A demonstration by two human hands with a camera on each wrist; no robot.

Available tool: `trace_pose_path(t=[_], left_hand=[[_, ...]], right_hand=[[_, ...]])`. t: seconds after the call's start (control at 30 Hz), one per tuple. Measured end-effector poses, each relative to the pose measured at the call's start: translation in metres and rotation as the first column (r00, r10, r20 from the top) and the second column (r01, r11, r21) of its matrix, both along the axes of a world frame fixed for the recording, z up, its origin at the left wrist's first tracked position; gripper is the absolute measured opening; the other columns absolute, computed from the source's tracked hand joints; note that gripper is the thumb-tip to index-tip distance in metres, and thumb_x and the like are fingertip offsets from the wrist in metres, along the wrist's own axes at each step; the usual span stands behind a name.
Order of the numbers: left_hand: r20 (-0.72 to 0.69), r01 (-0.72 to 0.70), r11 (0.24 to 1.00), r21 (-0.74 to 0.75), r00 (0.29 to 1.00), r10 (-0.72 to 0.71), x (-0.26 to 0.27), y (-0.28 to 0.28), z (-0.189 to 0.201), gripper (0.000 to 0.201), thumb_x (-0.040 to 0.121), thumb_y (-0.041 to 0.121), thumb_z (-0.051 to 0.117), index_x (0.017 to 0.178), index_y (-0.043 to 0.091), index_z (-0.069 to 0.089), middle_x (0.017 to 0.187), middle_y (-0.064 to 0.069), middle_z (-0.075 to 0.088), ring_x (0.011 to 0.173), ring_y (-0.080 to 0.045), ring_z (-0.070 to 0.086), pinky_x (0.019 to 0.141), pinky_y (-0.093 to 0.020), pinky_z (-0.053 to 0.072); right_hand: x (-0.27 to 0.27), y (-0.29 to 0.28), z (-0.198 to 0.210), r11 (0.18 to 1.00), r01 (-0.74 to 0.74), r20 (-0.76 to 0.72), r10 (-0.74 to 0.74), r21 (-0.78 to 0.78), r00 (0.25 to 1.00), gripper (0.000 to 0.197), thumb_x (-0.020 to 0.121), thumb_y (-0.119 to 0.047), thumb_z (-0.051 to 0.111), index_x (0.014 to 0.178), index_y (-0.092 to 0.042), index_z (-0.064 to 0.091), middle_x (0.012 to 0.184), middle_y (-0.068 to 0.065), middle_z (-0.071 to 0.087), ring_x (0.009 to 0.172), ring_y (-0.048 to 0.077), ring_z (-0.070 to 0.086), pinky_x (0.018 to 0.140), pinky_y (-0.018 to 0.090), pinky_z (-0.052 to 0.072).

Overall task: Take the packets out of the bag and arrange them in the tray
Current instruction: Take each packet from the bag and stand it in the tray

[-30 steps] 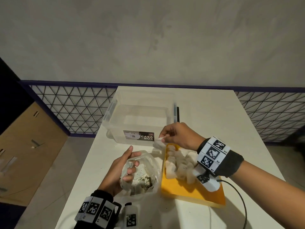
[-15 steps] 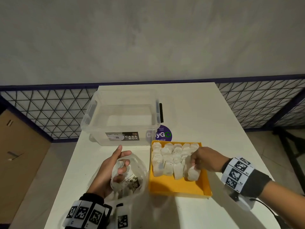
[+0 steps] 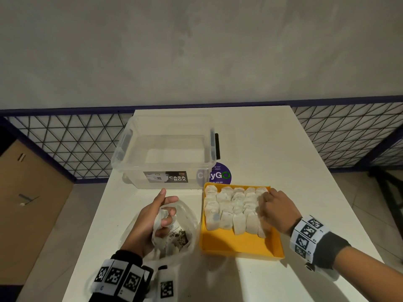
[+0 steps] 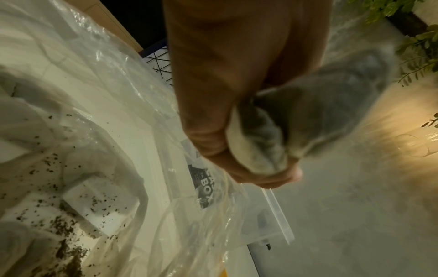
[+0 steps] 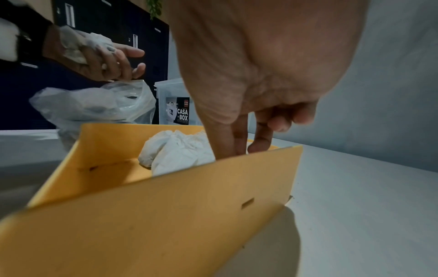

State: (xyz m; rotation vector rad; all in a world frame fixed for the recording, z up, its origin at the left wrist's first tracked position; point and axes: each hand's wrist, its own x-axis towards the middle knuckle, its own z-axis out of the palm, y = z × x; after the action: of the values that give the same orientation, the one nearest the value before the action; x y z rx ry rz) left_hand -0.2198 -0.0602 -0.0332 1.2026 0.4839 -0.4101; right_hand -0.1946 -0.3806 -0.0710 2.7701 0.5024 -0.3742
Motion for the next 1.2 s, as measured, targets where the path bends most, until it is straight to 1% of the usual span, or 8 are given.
trace_pose_path(t=[0.17,0.3,0.43,0.53,0.73,0.87,1.07,1.2], left_hand=[[-0.006,-0.033,0.999,-0.003,0.999,0.033,0.0,-0.004,0.004,0.046,0.094,0.048,0.045,0.109,0.007,0.059,0.061,-0.002,0.051,0.036,-0.006,0.035,0.031,-0.013,0.023],[0.005,-0.089,0.996,-0.017,0.996,0.089,0.0,-0.005,0.007,0.043,0.093,0.046,0.047,0.103,0.006,0.059,0.06,-0.002,0.05,0.036,-0.007,0.036,0.03,-0.014,0.022],[0.054,-0.202,0.979,-0.02,0.978,0.203,0.0,-0.004,0.005,0.037,0.094,0.044,0.049,0.097,0.009,0.059,0.057,0.001,0.047,0.039,-0.007,0.037,0.032,-0.014,0.021],[0.101,-0.29,0.957,-0.013,0.952,0.29,0.0,-0.004,0.005,0.035,0.096,0.042,0.047,0.093,0.008,0.058,0.055,0.002,0.045,0.037,-0.006,0.036,0.032,-0.014,0.022],[0.124,-0.405,0.914,-0.003,0.907,0.402,0.002,-0.002,0.007,0.037,0.098,0.041,0.044,0.085,0.009,0.057,0.064,-0.003,0.048,0.042,-0.012,0.046,0.037,-0.013,0.038],[0.076,-0.436,0.897,-0.069,0.894,0.441,0.001,0.003,0.002,0.039,0.096,0.048,0.044,0.083,0.014,0.058,0.07,-0.002,0.052,0.054,-0.015,0.057,0.057,-0.027,0.048],[0.111,-0.329,0.938,-0.106,0.934,0.34,-0.007,-0.001,0.001,0.049,0.095,0.053,0.039,0.109,0.01,0.059,0.086,-0.014,0.071,0.072,-0.023,0.07,0.06,-0.03,0.055],[0.127,-0.321,0.942,-0.101,0.935,0.332,-0.009,-0.006,0.005,0.051,0.094,0.047,0.044,0.116,0.004,0.06,0.098,-0.017,0.072,0.097,-0.024,0.068,0.099,-0.041,0.045]], right_hand=[[-0.002,0.007,0.005,0.999,-0.031,0.06,0.029,0.043,0.998,0.035,0.03,-0.021,0.084,0.055,-0.018,0.06,0.055,0.0,0.053,0.054,0.021,0.053,0.042,0.029,0.041],[-0.008,0.038,0.036,0.953,-0.075,0.123,0.041,0.294,0.992,0.045,0.039,-0.025,0.087,0.077,-0.018,0.063,0.072,-0.001,0.059,0.064,0.017,0.057,0.051,0.027,0.047],[-0.016,0.095,0.073,0.756,-0.201,0.04,0.226,0.623,0.973,0.025,0.091,-0.029,0.054,0.114,-0.019,0.051,0.11,-0.004,0.049,0.099,0.009,0.041,0.082,0.016,0.029],[-0.026,0.142,0.08,0.618,-0.259,0.008,0.379,0.742,0.925,0.036,0.091,-0.045,0.051,0.118,-0.021,0.044,0.115,-0.007,0.045,0.093,-0.001,0.028,0.077,0.013,0.027],[-0.023,0.191,0.071,0.479,-0.214,-0.013,0.426,0.851,0.904,0.039,0.087,-0.04,0.058,0.109,-0.01,0.047,0.102,0.001,0.045,0.088,0.005,0.027,0.073,0.018,0.022],[-0.017,0.195,0.067,0.435,-0.097,-0.058,0.329,0.895,0.943,0.025,0.091,-0.028,0.056,0.107,-0.01,0.051,0.093,-0.005,0.046,0.078,0.007,0.037,0.066,0.021,0.027],[-0.009,0.192,0.064,0.325,0.083,-0.149,0.181,0.942,0.972,0.015,0.088,-0.022,0.06,0.101,-0.015,0.055,0.074,-0.016,0.047,0.066,-0.004,0.045,0.061,0.012,0.033],[-0.009,0.196,0.062,0.235,0.171,-0.201,0.114,0.957,0.973,0.015,0.088,-0.018,0.06,0.102,-0.016,0.055,0.066,-0.013,0.045,0.06,-0.004,0.046,0.058,0.012,0.034]])
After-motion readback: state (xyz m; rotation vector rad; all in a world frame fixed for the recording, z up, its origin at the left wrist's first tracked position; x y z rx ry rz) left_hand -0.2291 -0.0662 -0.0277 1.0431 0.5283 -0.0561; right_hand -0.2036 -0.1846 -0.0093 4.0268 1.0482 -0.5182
